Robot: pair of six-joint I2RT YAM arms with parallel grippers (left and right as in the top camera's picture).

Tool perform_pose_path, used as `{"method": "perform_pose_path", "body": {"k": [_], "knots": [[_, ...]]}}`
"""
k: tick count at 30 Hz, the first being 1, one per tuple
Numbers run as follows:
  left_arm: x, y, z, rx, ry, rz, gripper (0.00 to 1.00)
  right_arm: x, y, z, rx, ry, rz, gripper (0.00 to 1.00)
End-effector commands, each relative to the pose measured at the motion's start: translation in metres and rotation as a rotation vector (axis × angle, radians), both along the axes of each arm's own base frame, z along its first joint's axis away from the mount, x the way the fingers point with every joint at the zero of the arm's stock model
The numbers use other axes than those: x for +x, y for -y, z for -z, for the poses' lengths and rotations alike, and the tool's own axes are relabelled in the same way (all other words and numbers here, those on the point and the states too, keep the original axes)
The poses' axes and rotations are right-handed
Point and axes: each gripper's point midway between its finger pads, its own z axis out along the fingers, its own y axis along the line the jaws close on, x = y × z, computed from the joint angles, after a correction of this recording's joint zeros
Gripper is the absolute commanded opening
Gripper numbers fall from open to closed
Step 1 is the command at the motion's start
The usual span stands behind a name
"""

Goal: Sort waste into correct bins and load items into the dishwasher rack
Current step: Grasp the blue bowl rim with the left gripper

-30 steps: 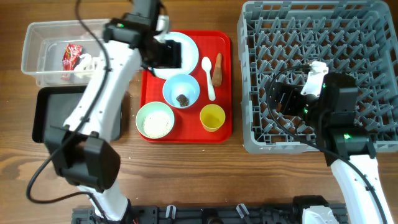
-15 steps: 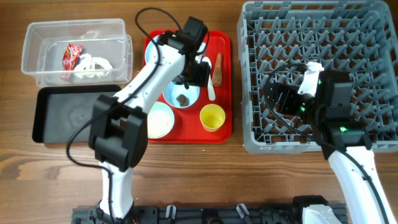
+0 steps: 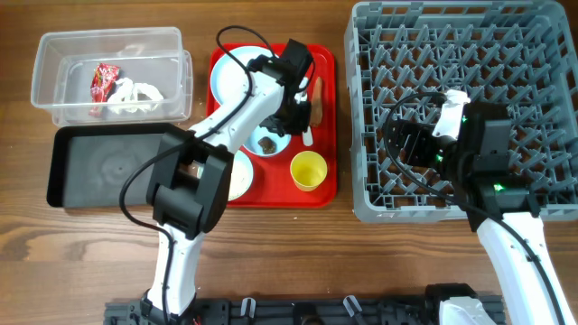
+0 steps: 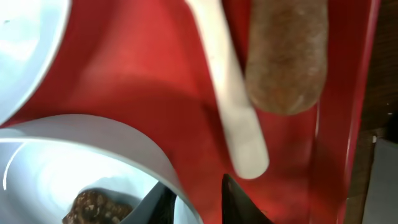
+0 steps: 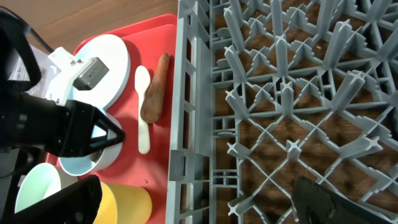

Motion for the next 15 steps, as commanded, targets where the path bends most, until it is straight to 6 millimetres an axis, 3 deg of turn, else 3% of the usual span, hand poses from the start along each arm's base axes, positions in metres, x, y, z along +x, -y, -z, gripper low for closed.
{"method": "perform_pose_path", "body": {"k": [1, 9, 15], "knots": [[-0.008, 0.005, 0.022, 0.020, -0.036, 0.019, 0.24, 0.004, -0.002, -0.006, 0.014, 0.010, -0.004, 1.00], [-0.005, -0.005, 0.030, 0.073, -0.025, 0.010, 0.04, 0.004, -0.002, -0.006, 0.014, 0.010, -0.004, 1.00], [-0.010, -0.007, 0.020, 0.078, -0.047, -0.018, 0.04, 0.004, -0.002, -0.006, 0.014, 0.010, -0.004, 1.00]]}}
